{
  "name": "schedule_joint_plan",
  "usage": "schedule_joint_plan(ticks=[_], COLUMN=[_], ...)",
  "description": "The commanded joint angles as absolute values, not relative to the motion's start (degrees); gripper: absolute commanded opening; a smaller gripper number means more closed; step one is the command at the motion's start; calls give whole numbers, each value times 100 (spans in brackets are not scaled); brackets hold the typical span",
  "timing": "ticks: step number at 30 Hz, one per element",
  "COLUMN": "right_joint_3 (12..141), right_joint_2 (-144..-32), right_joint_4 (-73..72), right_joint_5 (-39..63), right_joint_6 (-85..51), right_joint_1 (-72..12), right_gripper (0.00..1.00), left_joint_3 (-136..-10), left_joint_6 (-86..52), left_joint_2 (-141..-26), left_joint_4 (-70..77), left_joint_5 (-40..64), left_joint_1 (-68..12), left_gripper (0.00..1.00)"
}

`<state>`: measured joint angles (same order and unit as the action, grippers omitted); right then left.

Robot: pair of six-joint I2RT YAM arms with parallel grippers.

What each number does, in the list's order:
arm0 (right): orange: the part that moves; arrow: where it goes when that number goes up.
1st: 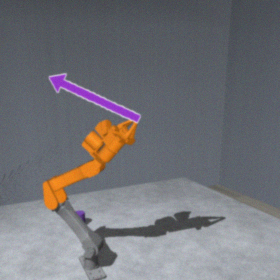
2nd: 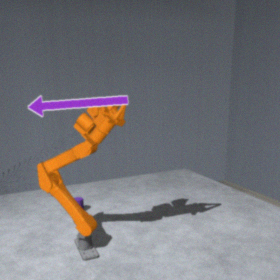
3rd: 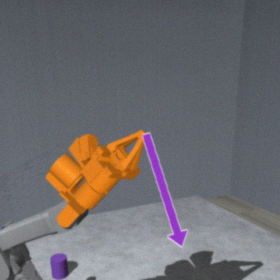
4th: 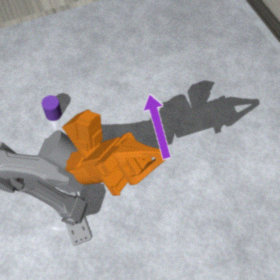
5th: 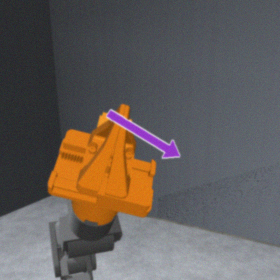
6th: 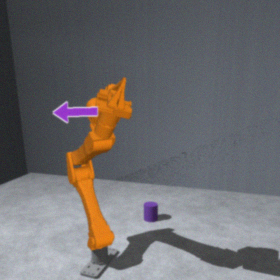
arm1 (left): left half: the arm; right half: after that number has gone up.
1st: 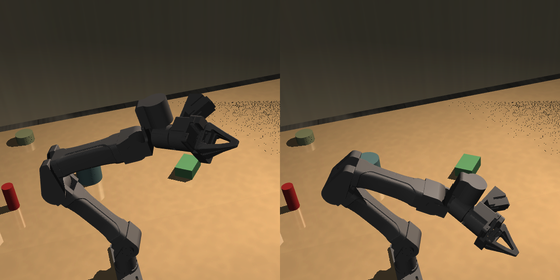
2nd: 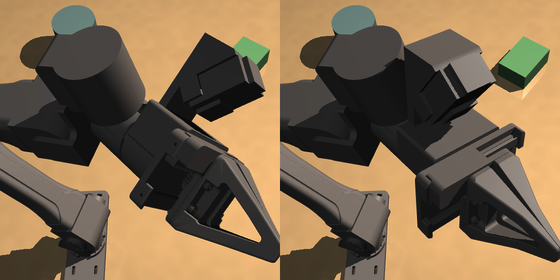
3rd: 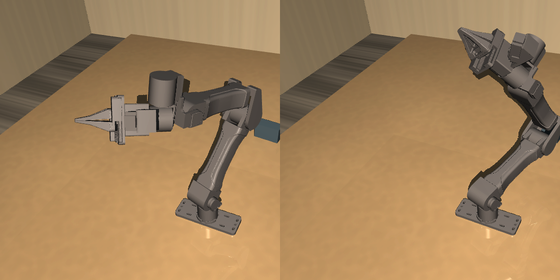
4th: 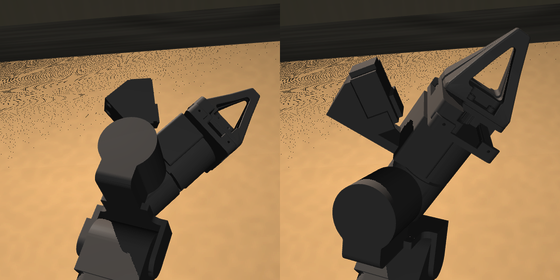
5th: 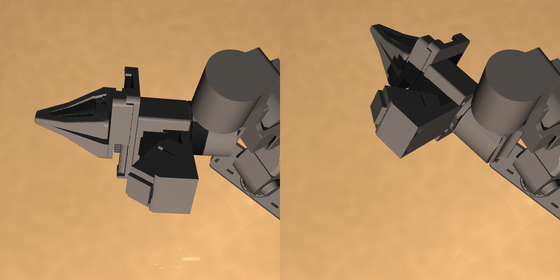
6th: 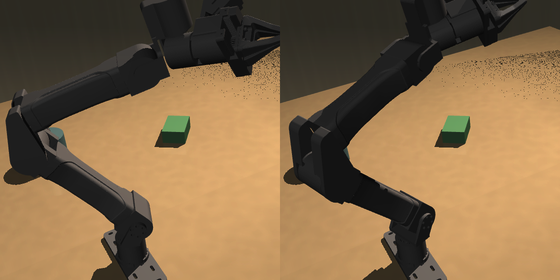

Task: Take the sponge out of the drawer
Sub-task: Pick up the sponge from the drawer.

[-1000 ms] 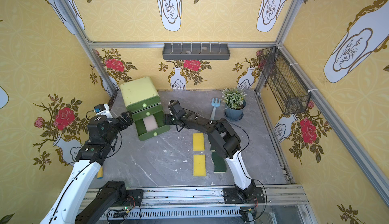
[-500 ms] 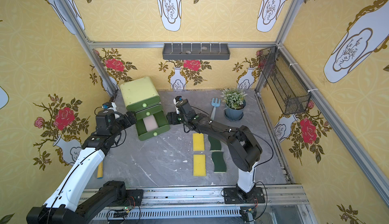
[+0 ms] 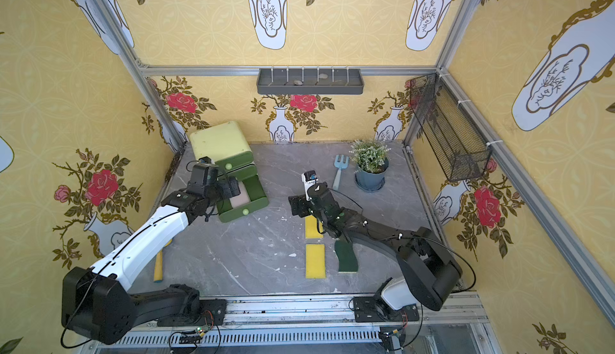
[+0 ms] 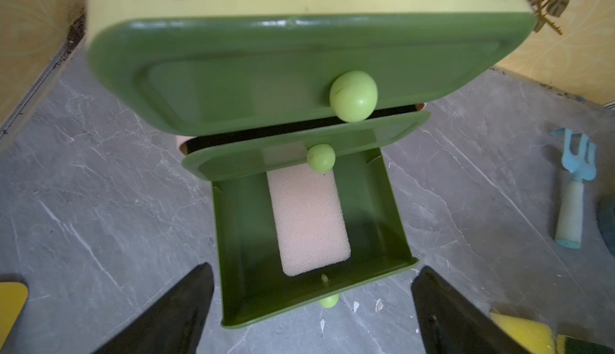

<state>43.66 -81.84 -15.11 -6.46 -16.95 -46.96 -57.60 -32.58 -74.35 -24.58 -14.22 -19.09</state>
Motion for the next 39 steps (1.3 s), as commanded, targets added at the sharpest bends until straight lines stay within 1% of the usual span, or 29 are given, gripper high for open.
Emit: schedule_joint_plan(ticks=[1,9,23,32,39], right_joint_3=[4218,3870,3782,3787,3772], right_joint_2=[-8000,-7703,-7582,-7533,-7519], right_joint_4=[-2108,-2319,-2339,-2313,-2321], right_joint_5=[-914,-1089,-1063,-1056,-1055], right_joint_6=[-1575,-1677,-1774,-1784,-1782], right_joint_1=[-4654,-4572,-4478,-4459,-4456], right_gripper=[93,94,95,95,95], left_joint_3=[-5980,-6362,-6530,-6581,-6518], left_joint_6=[-3475,-3868,-4181,-4263,-4273], left_joint_2=[-7795,-8665,-9339,-9606,-9381], left_joint_4=[-2766,-2953,-2944,-2909,-2863], left_joint_5=[-1898,-1967,-2119,-2040,-2268], left_joint_1=[-2071,-2307,-2312,-2351,-2475], left_gripper=[98,100,100,100,100])
